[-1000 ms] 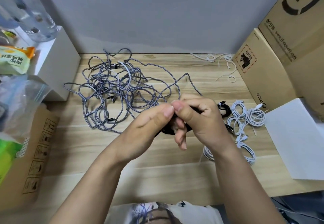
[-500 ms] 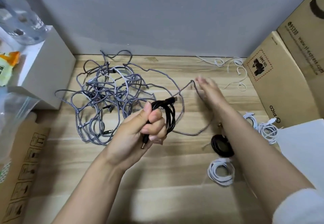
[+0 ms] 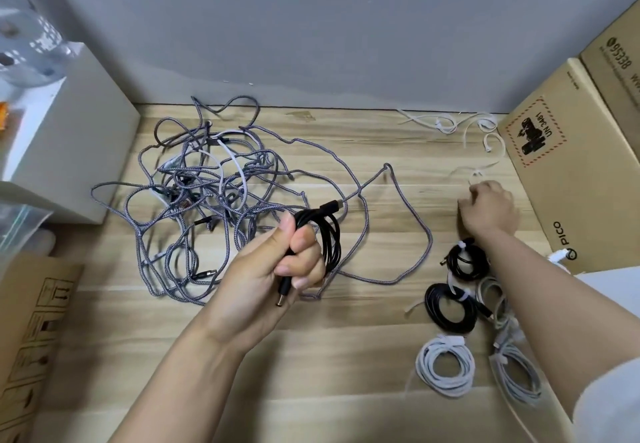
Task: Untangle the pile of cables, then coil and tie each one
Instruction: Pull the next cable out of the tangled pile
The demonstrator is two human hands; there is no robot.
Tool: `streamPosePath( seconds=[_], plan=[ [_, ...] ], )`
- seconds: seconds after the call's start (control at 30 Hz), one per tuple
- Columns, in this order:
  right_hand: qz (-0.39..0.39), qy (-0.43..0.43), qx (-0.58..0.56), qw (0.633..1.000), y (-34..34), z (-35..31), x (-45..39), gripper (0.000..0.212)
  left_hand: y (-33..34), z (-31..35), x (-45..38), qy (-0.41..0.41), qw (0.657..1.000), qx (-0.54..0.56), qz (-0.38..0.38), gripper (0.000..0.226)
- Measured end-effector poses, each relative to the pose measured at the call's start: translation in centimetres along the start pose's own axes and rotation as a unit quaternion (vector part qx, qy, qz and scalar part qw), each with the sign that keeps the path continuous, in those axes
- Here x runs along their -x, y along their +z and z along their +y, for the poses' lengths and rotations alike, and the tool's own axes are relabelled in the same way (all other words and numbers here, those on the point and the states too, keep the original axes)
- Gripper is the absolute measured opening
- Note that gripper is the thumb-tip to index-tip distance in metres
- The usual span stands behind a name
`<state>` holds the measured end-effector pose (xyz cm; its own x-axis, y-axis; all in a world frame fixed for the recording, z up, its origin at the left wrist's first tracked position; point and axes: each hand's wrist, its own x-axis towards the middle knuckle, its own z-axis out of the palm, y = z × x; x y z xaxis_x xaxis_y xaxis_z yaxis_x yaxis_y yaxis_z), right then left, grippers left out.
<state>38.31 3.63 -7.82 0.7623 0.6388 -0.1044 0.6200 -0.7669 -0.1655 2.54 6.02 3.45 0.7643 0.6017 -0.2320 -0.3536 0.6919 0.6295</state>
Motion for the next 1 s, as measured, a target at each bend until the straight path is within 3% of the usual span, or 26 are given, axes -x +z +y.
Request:
streamPosePath(
  seconds=[0.1, 0.2, 0.27, 0.33, 0.43, 0.5, 0.63, 0.7, 0.83, 1.0],
  plan=[
    [0.021, -0.092, 0.065, 0.993, 0.1, -0.8, 1.2, 0.023, 0.3, -0.2, 0.1, -0.006, 1.0, -0.015, 0.001, 0.031],
    [0.012, -0.13, 0.034, 0.991, 0.5, -1.9, 3.2, 0.018, 1.0, -0.4, 0.5, -0.011, 1.0, 0.012, 0.013, 0.032],
    [0.019, -0.141, -0.016, 0.99, 0.6, -3.0, 4.9, 0.017, 1.6, -0.4, 1.1, -0.01, 0.999, 0.021, 0.041, 0.033],
    [0.03, -0.156, -0.163, 0.974, -0.2, -5.0, 7.1, 0.016, 2.0, -0.2, 1.9, -0.012, 0.998, 0.025, 0.064, 0.033],
    [-0.007, -0.176, -0.458, 0.871, -3.7, -8.4, 12.1, 0.013, 2.3, 0.2, 3.0, -0.011, 0.997, 0.037, 0.067, 0.032],
    [-0.028, -0.182, -0.576, 0.796, -6.6, -10.2, 16.3, 0.013, 2.4, 0.3, 3.9, -0.008, 0.995, 0.005, 0.101, 0.031],
    [-0.122, -0.14, -0.727, 0.661, -10.0, -12.2, 23.0, 0.014, 3.0, -0.4, 4.7, 0.045, 0.976, -0.143, 0.159, 0.03],
    [-0.162, -0.144, -0.752, 0.623, -10.7, -12.5, 25.4, 0.01, 3.3, -0.8, 5.1, 0.056, 0.963, -0.19, 0.18, 0.03],
    [-0.192, -0.154, -0.755, 0.608, -10.9, -12.5, 28.3, 0.012, 3.8, -1.2, 6.0, 0.069, 0.96, -0.209, 0.171, 0.027],
    [-0.201, -0.217, -0.704, 0.645, -11.5, -12.2, 30.3, 0.01, 4.6, -2.1, 7.1, 0.078, 0.953, -0.261, 0.131, 0.028]
  ],
)
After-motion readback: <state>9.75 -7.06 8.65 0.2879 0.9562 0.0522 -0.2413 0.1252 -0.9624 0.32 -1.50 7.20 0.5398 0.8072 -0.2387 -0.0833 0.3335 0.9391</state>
